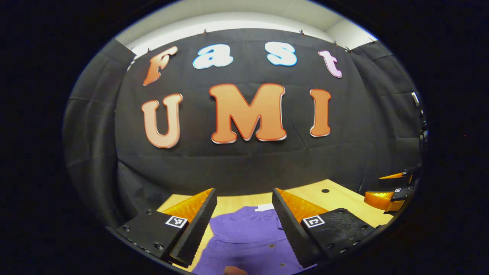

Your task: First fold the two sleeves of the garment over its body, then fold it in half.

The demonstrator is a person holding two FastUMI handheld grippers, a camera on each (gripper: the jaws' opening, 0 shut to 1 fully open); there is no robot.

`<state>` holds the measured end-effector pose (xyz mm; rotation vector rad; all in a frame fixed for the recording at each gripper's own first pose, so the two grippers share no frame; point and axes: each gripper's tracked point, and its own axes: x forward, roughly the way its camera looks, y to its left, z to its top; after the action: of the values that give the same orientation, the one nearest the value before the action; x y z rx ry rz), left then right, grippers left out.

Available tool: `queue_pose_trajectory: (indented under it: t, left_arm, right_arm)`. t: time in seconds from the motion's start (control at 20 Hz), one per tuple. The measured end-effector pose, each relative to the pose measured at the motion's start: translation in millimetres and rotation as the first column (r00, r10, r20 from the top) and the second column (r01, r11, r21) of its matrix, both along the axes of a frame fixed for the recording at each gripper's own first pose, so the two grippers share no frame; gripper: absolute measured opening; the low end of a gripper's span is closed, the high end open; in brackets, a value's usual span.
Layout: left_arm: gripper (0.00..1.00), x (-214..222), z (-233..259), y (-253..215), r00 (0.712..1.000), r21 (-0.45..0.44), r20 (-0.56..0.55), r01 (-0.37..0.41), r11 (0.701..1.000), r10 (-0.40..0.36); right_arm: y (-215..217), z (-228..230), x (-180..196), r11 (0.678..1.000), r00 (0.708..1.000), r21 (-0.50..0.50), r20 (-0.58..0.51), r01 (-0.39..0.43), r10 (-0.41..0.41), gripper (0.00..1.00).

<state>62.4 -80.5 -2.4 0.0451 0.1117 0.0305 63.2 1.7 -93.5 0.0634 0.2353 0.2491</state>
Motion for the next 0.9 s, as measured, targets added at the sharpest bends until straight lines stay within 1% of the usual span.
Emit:
queue_pose_trajectory:
  t: [0.05, 0.1, 0.2, 0.25, 0.35, 0.4, 0.45, 0.5, 0.6, 0.65, 0.75, 0.8, 0.9]
  left_arm:
    - [0.94, -9.2, 1.9, 6.9, 0.999, 0.004, 0.034, -0.02, 1.0, 0.02]
    - [0.94, -15.6, 3.9, 12.4, 0.998, 0.007, 0.046, -0.033, 0.999, 0.032]
    - [0.95, -33.9, -6.8, 26.5, 0.998, 0.017, 0.029, -0.058, 0.998, 0.057]
    - [0.96, -40.4, -14.8, 33.8, 0.998, 0.019, 0.011, -0.069, 0.997, 0.069]
    - [0.96, -48.0, -39.2, 47.4, 0.994, 0.024, -0.061, -0.084, 0.996, 0.085]
    - [0.95, -51.0, -51.0, 52.2, 0.992, 0.024, -0.095, -0.085, 0.996, 0.087]
    - [0.97, -53.8, -65.4, 57.0, 0.987, 0.026, -0.134, -0.087, 0.996, 0.09]
    - [0.96, -58.2, -79.2, 61.3, 0.981, 0.033, -0.171, -0.084, 0.996, 0.088]
    - [0.96, -70.7, -112.0, 63.2, 0.962, 0.034, -0.266, -0.052, 0.998, 0.059]
    - [0.98, -77.3, -123.8, 66.9, 0.953, 0.036, -0.297, -0.053, 0.998, 0.061]
    - [0.96, -88.3, -156.0, 71.7, 0.925, 0.036, -0.376, -0.044, 0.998, 0.054]
    - [0.97, -92.9, -170.5, 75.2, 0.909, 0.032, -0.414, -0.041, 0.999, 0.051]
    - [0.97, -106.6, -209.0, 76.1, 0.852, 0.016, -0.522, -0.028, 0.999, 0.032]
  right_arm:
    - [1.8, -5.5, -2.6, 1.0, 1.0, -0.006, -0.011, -0.003, 0.003, 0.95]
    - [4.7, -12.0, -6.8, 1.0, 0.999, -0.007, -0.031, -0.014, 0.014, 0.95]
    - [8.4, -27.9, -12.6, 1.0, 0.997, -0.017, -0.073, -0.023, 0.022, 0.95]
    - [8.4, -37.2, -17.5, 0.999, 0.995, -0.03, -0.096, -0.025, 0.022, 0.95]
    - [8.2, -57.0, -25.2, 0.999, 0.987, -0.042, -0.158, -0.031, 0.024, 0.95]
    - [7.9, -68.2, -30.4, 0.998, 0.98, -0.048, -0.197, -0.035, 0.025, 0.95]
    - [5.9, -81.2, -35.5, 0.998, 0.971, -0.054, -0.239, -0.039, 0.025, 0.95]
    - [2.5, -93.9, -40.0, 0.997, 0.962, -0.068, -0.274, -0.034, 0.014, 0.95]
    - [-3.7, -123.0, -54.2, 0.995, 0.933, -0.091, -0.361, -0.03, -0.005, 0.95]
    - [-5.1, -135.6, -61.5, 0.995, 0.916, -0.093, -0.401, -0.024, -0.015, 0.95]
    - [-2.5, -153.4, -78.9, 0.996, 0.889, -0.088, -0.458, -0.027, -0.017, 0.95]
    - [-3.4, -162.8, -89.4, 0.994, 0.873, -0.104, -0.488, -0.039, -0.016, 0.95]
    - [-6.9, -186.5, -110.5, 0.992, 0.833, -0.117, -0.554, -0.057, -0.018, 0.95]
